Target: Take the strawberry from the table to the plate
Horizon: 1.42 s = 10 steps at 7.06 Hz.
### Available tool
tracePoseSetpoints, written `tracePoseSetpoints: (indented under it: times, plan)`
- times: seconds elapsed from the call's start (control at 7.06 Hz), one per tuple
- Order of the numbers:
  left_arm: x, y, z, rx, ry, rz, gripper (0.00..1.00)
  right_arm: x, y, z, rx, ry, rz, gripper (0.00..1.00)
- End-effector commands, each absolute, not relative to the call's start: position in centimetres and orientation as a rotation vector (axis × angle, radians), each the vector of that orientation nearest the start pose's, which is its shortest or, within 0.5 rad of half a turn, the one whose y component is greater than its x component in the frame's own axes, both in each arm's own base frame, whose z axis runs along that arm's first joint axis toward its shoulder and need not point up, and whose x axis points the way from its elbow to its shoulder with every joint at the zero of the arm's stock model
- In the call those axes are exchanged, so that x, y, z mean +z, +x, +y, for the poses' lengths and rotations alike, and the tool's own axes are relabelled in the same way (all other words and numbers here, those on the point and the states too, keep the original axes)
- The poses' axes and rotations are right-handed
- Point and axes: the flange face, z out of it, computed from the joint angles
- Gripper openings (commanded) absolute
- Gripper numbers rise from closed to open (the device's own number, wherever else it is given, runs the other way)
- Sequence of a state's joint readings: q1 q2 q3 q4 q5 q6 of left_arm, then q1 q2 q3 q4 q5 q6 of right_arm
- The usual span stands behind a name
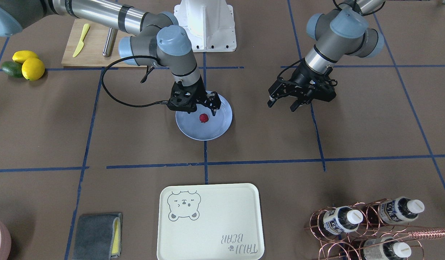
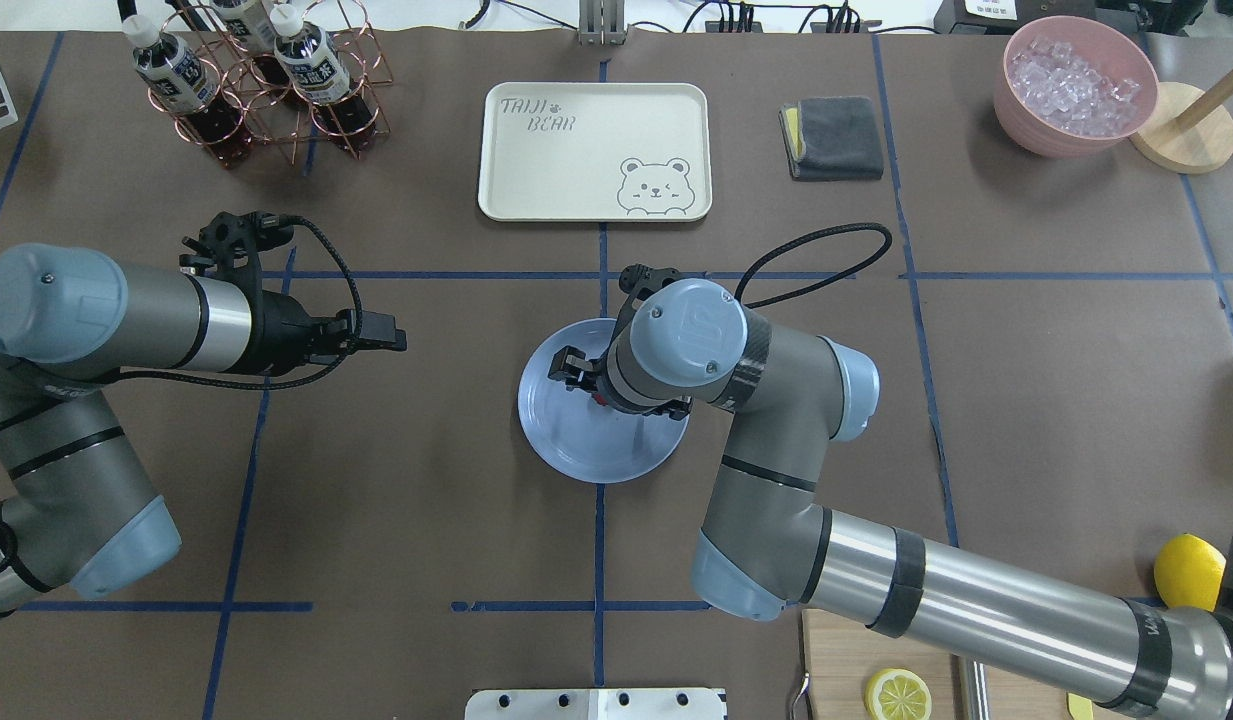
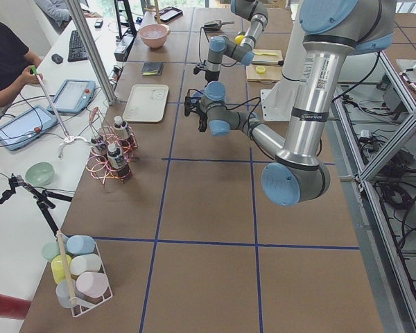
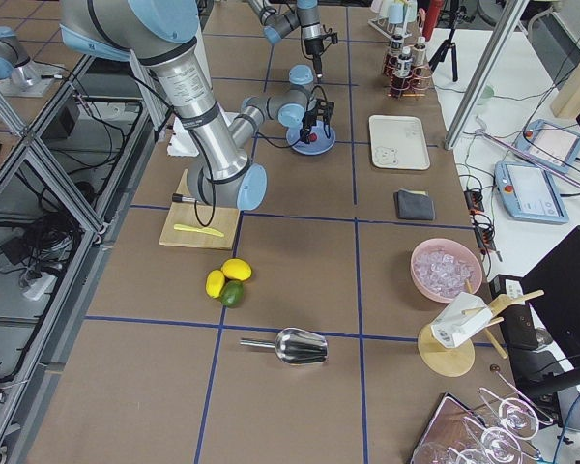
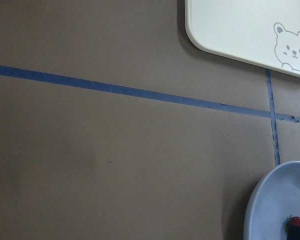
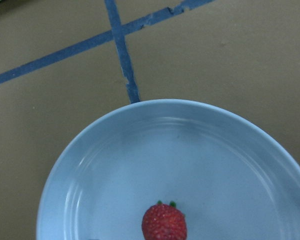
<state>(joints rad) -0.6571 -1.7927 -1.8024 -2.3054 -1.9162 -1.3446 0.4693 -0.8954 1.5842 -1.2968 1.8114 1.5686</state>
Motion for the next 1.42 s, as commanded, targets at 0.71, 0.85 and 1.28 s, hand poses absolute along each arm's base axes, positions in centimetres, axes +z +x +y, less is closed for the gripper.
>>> tracePoseSetpoints:
  times: [0.71, 0.85, 1.28]
  plan:
    - [46.4, 22.0, -43.9, 0.146, 0.370, 1.007, 0.99, 51.4, -6.0, -53.1, -0.073, 0.133, -0.887, 1.00]
    - [49.2, 15.8, -43.9, 0.201, 0.415, 0.967, 0.99, 55.9, -2.0, -53.9, -0.089, 0.142, -0.859, 1.00]
    - [56.5, 3.7, -42.5, 0.295, 0.427, 0.821, 0.99, 62.1, 2.0, -53.6, -0.098, 0.102, -0.837, 1.00]
